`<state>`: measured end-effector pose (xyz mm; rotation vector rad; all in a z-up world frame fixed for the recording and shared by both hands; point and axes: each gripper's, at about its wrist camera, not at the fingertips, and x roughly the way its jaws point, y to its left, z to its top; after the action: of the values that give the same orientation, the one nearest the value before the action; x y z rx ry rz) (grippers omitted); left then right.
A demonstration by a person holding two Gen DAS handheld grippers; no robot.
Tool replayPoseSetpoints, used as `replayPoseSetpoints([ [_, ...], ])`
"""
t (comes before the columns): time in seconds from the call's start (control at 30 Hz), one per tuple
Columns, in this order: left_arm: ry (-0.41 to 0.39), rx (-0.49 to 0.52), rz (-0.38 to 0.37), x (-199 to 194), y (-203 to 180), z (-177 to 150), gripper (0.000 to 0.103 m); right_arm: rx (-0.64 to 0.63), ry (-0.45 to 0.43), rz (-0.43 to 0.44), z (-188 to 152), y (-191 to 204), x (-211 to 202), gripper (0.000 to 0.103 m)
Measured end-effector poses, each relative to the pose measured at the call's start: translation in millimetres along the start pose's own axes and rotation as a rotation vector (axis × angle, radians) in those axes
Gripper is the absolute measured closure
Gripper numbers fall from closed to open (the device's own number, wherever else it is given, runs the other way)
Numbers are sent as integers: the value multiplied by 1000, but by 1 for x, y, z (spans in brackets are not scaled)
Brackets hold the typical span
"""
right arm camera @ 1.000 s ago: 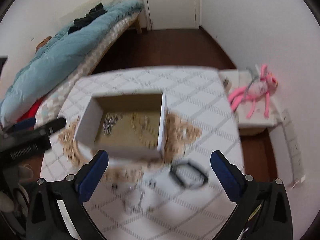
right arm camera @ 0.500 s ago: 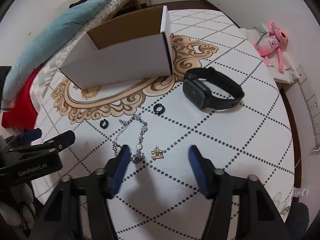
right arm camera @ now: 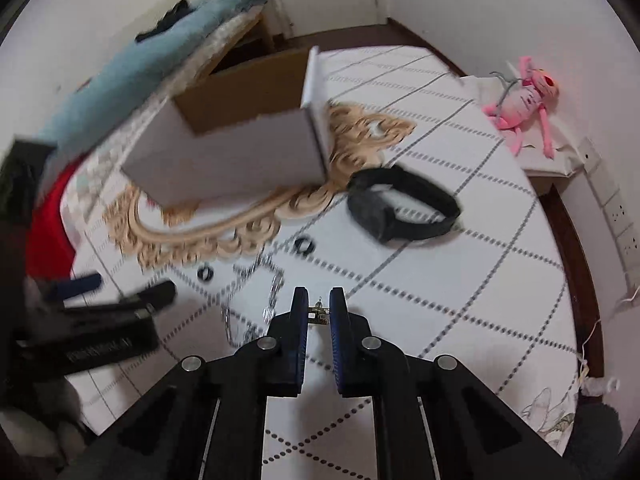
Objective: Organize jewelry
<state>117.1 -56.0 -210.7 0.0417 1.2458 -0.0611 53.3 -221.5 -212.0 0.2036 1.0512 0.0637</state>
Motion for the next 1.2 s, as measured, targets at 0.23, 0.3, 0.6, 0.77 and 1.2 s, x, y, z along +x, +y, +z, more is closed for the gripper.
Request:
replayPoseSetpoints([
  [0.23, -8, 81, -37, 6, -31, 2, 41, 35, 2, -1, 11, -10, 2, 92],
  [0.3, -23, 90, -46, 5, -34, 4, 55, 37, 2, -3, 11, -11, 3, 92],
  [0.6, -32, 141, -76, 2, -43, 8, 93, 49, 3, -5, 9, -11, 4, 92],
  [0.77, -55, 117, -123, -22, -34, 12, 93, 65, -20, 31, 17, -10, -9, 92],
  [1.2, -106, -2, -214, -74, 13, 130, 93, 13, -50, 242, 152, 37, -23, 92],
])
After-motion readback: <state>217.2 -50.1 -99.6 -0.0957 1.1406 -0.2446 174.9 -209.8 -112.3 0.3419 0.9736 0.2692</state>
